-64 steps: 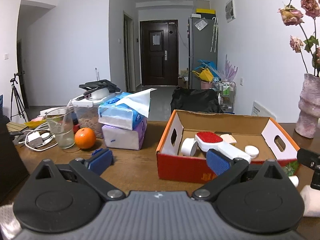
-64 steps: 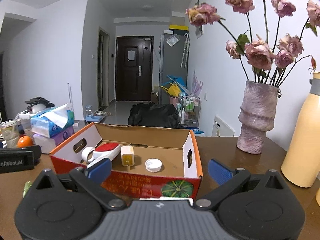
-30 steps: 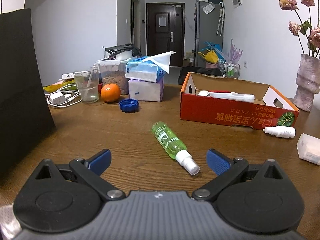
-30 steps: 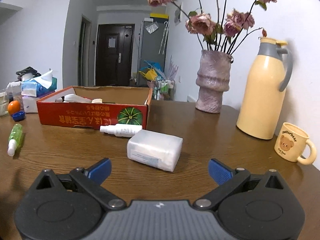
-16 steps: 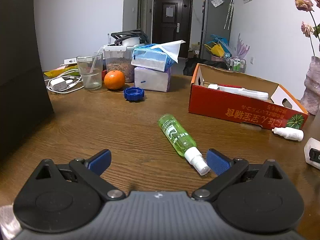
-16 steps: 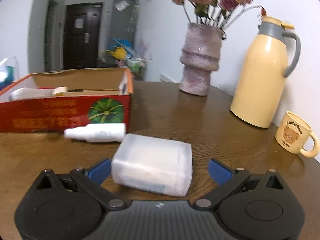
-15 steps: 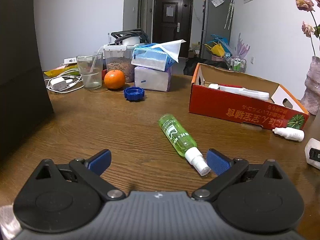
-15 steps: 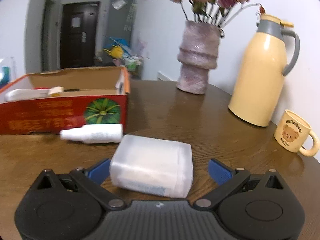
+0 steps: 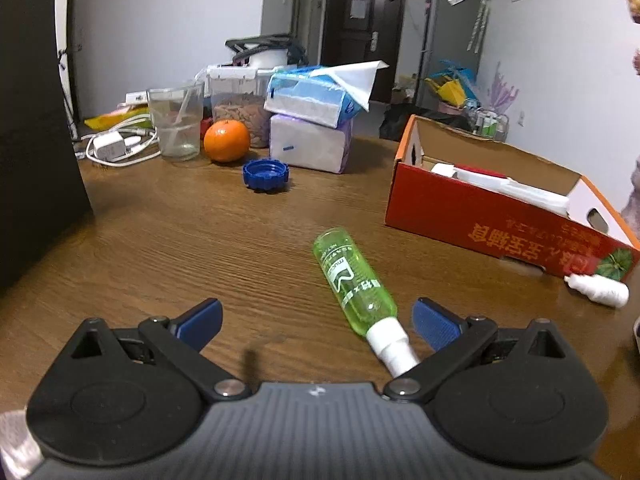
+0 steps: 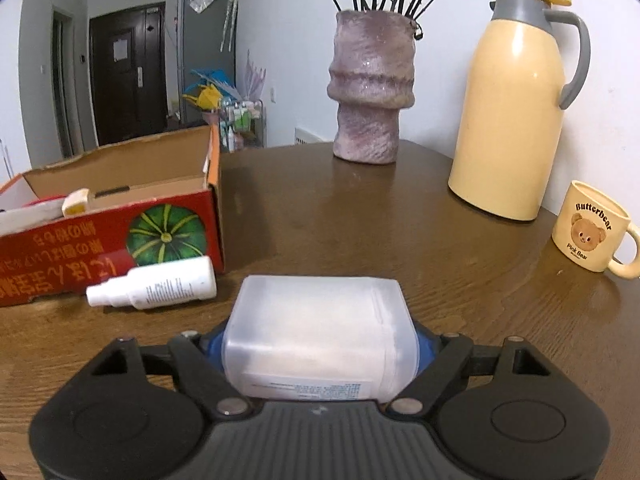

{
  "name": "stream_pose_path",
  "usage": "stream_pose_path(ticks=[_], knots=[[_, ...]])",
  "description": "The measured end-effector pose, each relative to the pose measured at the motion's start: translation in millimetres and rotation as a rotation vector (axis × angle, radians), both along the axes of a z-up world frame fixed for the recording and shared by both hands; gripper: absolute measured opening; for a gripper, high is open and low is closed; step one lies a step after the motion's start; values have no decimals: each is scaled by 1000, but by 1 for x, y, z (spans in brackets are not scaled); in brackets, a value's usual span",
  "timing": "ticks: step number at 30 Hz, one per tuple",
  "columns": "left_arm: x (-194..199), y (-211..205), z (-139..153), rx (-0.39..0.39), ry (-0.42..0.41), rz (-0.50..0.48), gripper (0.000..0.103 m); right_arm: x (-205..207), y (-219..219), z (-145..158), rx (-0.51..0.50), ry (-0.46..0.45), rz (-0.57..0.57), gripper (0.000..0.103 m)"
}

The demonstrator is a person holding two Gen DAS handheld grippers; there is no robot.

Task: Organize rigid objects
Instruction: 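Grasp the white plastic box with the right gripper while the left gripper grasps the green spray bottle, then carry the white plastic box and green spray bottle with both grippers over the box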

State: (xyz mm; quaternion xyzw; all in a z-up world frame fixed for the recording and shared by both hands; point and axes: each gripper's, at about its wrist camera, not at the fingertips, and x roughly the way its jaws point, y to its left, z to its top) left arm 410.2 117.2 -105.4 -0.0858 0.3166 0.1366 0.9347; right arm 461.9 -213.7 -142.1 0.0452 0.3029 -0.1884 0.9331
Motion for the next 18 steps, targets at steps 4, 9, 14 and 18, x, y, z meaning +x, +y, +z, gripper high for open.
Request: stream_pose_path(ticks=[4,9,14,18], knots=[[13,-7,-4,39,23,29,103,-3,1,4,0,-27,8,82],[36,-15,-11,60,63,78,103,-2,1,4,7,-30,11,82],[57,-19,-21,52,119,42,62,-3,1,4,15,-30,18,82],[55,-23,-20,79,109,10,32,-4,-2,5,42,-32,32,82]])
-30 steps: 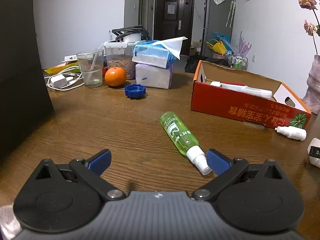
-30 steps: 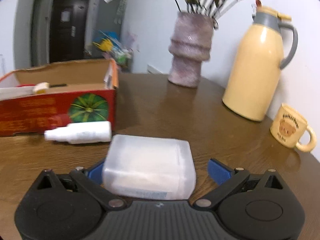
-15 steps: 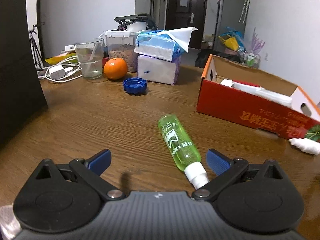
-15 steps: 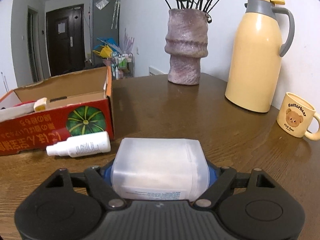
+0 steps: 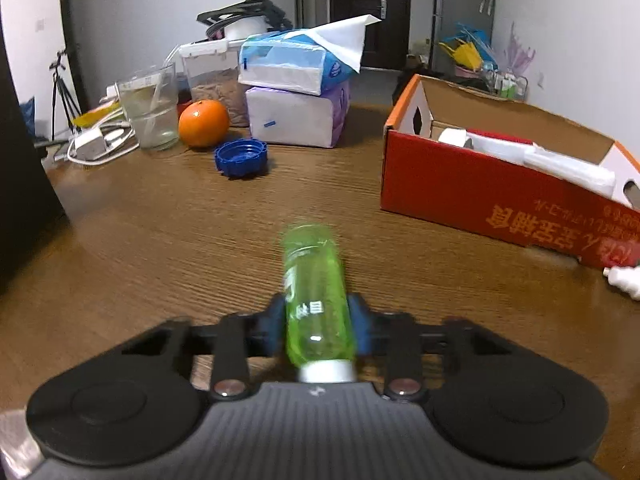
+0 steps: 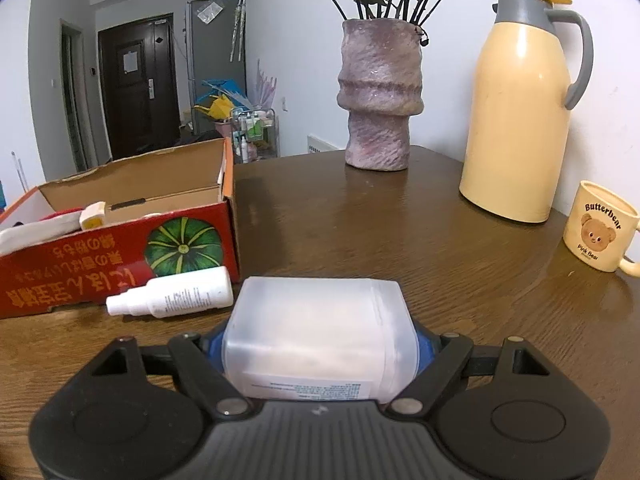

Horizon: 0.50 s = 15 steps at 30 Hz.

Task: Organize rigid objects
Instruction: 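Carry the white plastic box and green spray bottle with both grippers over the box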

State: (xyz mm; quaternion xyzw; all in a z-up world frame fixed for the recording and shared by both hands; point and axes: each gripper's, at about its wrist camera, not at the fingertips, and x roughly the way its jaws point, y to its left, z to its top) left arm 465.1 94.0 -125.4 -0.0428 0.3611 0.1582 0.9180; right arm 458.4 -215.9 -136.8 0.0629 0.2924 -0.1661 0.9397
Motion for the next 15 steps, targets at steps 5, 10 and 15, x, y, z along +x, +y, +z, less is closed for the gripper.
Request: stream_pose_path(ticks=[5,10,15], knots=[[-4,1,0,-6,6,-20,32,-2,-2,1,21,2,20,82],[-8,6,4,-40,12,-27,32,-6,-4,5,41,-19,34,82],[-19,4,19,-19,-44,-36,32,-13,-5,12,52,-53,39,82]])
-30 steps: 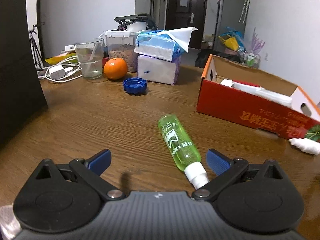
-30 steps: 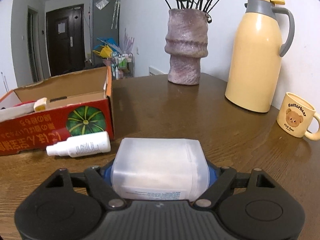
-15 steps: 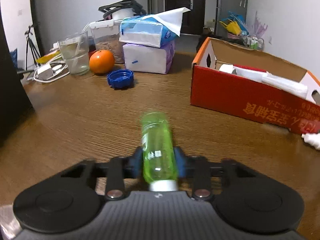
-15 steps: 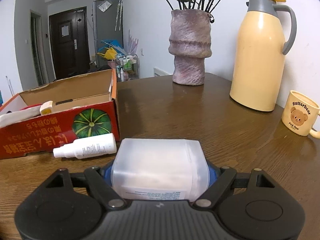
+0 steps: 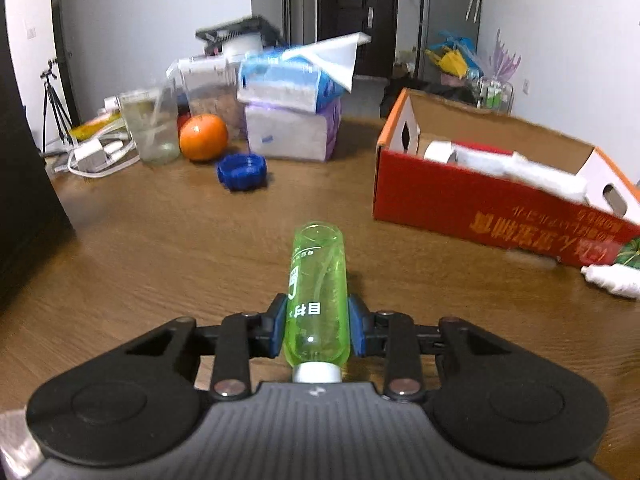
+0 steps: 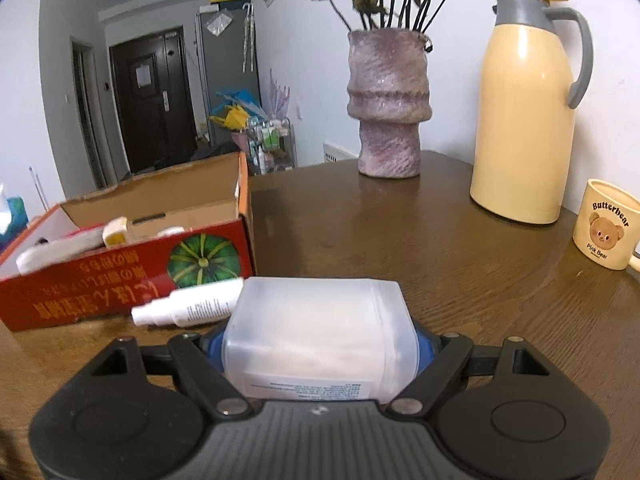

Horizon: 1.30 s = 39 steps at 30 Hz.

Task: Organize rigid objects
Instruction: 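Carry the white plastic box and green spray bottle with both grippers over the box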

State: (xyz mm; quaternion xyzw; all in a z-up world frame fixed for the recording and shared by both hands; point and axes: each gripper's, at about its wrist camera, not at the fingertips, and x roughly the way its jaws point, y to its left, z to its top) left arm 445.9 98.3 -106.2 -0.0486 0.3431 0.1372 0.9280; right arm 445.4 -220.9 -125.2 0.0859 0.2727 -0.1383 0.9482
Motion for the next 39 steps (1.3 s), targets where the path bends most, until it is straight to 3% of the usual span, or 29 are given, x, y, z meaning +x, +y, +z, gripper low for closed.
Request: stream_pose_path(ticks=[9,15,25,39], knots=[[-27,-1,33,-43,-104,-36,32,-17,4,16,17,-83,30,82],[-42,-10,50,-30,-171,-62,32,-34,16,29,10,-148,84,82],[-60,-25,73,-35,-242,-94,32,-56,52,46,11,-229,219,82],[-51,-42,91,-26,-289,-97,32,-49,77,58,15,-303,290,82]])
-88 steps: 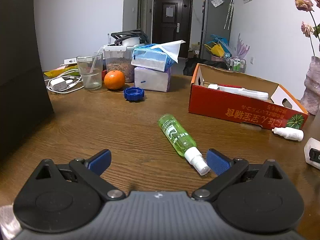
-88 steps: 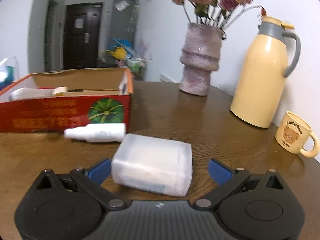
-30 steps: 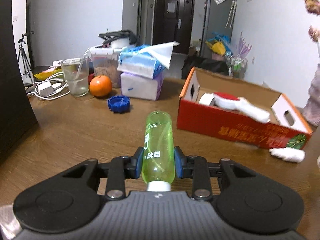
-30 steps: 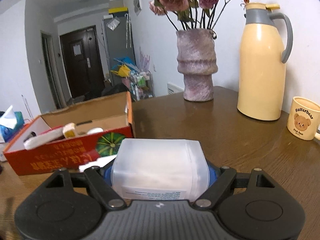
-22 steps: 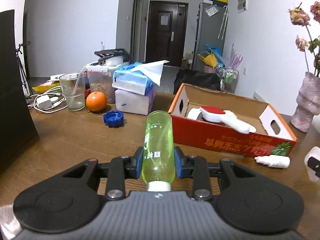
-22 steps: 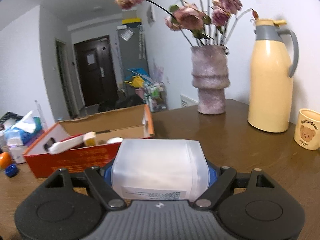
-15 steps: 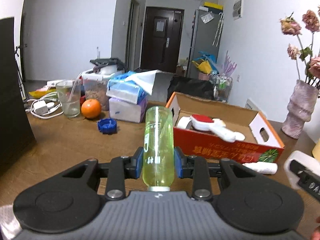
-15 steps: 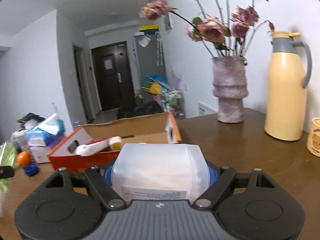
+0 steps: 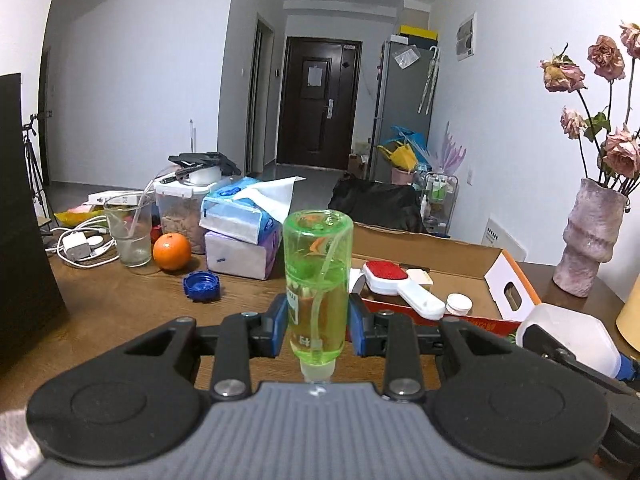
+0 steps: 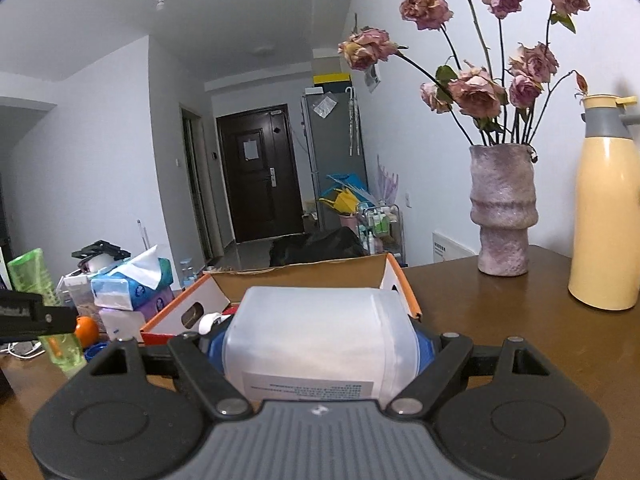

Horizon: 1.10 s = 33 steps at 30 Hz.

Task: Organize rigid objects
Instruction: 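Carry the white plastic box and green spray bottle with both grippers over the box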

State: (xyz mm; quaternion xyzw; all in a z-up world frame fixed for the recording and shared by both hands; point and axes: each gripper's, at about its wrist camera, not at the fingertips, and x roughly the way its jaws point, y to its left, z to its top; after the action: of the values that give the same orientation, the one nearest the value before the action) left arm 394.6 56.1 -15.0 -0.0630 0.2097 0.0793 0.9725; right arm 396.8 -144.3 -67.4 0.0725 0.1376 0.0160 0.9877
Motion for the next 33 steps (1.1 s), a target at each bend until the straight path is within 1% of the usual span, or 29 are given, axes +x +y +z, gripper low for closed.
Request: stream_pose_path(ticks=[6,17,26,33], knots=[[10,-3,4,7,-24,-1,32,7,2,2,0,-2,23,82],[41,-5,14,-1,-64,7,32,33,10,6,1,-18,45,82],[72,1,13,-9,-62,27,32,60,11,7,-2,-22,46,82],[94,-2,13,-3,-68,17,32,77,11,7,-10,-26,45,82]])
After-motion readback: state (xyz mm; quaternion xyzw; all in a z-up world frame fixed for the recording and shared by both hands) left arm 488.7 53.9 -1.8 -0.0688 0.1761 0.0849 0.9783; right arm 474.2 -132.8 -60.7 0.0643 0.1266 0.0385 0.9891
